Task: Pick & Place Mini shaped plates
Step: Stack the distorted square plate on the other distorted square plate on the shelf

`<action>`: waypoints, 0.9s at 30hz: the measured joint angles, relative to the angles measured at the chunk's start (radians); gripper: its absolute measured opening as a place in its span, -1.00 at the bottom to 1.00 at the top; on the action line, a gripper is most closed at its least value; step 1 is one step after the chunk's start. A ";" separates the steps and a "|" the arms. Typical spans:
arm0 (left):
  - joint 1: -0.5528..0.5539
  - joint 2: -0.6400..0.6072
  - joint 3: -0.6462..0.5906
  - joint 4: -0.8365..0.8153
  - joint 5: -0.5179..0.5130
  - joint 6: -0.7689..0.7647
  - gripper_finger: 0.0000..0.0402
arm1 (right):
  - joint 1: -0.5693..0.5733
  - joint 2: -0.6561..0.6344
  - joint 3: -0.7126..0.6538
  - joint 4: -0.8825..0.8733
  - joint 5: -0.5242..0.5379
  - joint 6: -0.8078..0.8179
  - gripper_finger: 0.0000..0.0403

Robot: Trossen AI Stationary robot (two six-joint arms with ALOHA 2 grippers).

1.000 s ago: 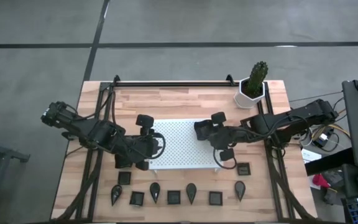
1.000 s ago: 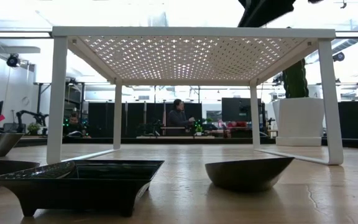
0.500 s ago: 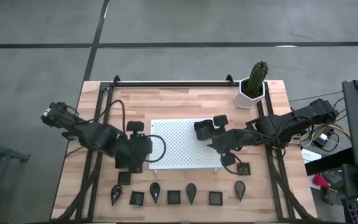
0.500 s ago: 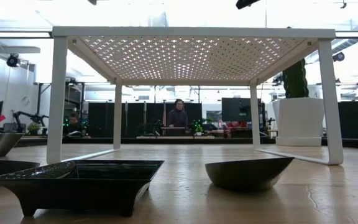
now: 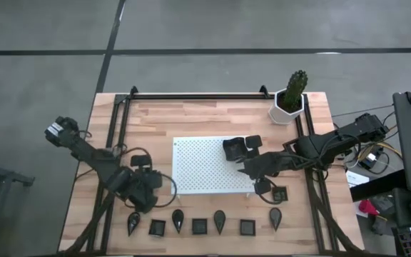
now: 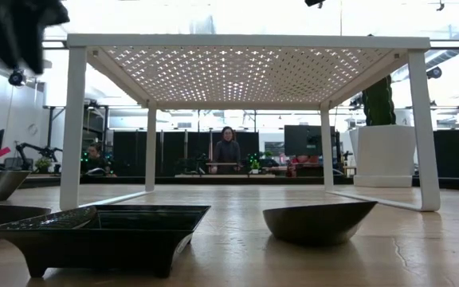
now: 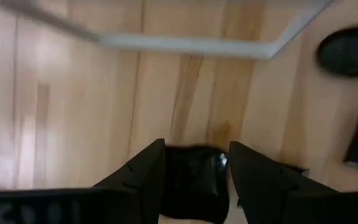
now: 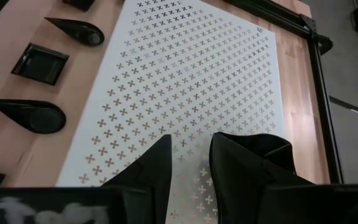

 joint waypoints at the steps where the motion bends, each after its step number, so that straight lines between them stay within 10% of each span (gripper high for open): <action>1: -0.008 -0.004 -0.026 0.008 0.000 -0.023 -0.14 | 0.000 0.000 0.000 0.001 0.000 0.000 -0.45; 27: -0.125 -0.007 -0.370 0.355 0.180 -0.232 -0.14 | 0.000 0.000 -0.007 0.049 0.000 -0.023 -0.59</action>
